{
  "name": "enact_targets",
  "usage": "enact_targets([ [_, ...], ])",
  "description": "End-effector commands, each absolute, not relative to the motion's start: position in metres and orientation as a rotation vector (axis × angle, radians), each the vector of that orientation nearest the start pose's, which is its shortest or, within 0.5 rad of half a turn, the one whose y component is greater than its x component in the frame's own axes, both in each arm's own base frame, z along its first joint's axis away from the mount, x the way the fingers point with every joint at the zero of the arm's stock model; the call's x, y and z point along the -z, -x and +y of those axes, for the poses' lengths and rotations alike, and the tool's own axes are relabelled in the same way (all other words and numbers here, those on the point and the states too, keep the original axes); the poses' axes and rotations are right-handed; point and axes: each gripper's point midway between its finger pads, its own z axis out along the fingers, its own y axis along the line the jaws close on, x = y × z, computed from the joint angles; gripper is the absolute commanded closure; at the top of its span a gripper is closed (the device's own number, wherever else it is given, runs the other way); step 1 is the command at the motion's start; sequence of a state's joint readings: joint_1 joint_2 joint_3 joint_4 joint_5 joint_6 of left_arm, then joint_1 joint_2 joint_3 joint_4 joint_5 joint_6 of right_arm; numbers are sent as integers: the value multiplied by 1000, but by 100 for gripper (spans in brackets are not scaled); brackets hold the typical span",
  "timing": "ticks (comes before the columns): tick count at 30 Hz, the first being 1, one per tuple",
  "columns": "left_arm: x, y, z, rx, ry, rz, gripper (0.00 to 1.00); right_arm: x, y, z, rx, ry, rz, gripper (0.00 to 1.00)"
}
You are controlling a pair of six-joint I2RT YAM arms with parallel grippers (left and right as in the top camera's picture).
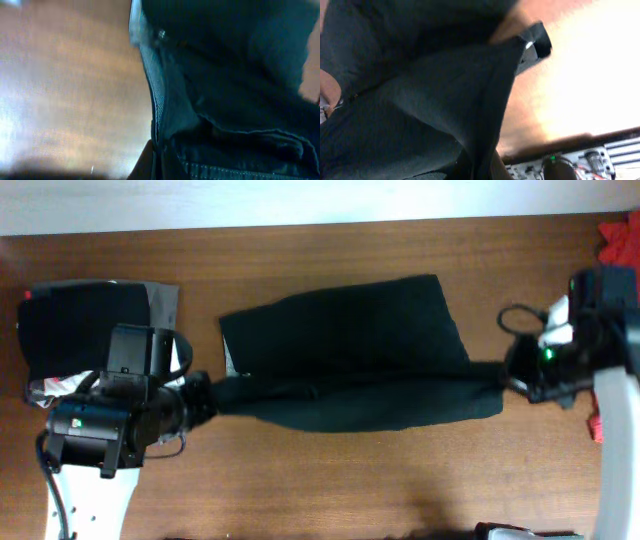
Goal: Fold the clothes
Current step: 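Lift the bottom corners with both grippers and fold them up to the top edge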
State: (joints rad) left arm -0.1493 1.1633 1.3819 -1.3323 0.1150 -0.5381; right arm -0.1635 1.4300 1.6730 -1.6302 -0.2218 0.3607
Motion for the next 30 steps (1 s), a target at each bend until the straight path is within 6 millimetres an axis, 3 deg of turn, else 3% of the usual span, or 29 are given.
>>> enact_targets([
  [1, -260, -268, -44, 267, 474, 2582, 100, -257, -288, -7, -304, -658, 2863, 96],
  [5, -257, -302, -49, 281, 466, 2533, 100, -256, -333, -4, -311, -603, 2826, 96],
  [9, -240, -336, -51, 264, 471, 2530, 100, -246, -375, -4, -318, -569, 2775, 96],
  [16, -211, -387, -43, 162, 502, 2496, 100, -231, -428, -7, -346, -529, 2676, 96],
  [25, -179, -424, -43, 156, 516, 2490, 100, -224, -464, 4, -362, -486, 2602, 96],
  [30, -158, -430, -37, 87, 535, 2519, 100, -194, -476, 17, -311, -455, 2654, 96],
])
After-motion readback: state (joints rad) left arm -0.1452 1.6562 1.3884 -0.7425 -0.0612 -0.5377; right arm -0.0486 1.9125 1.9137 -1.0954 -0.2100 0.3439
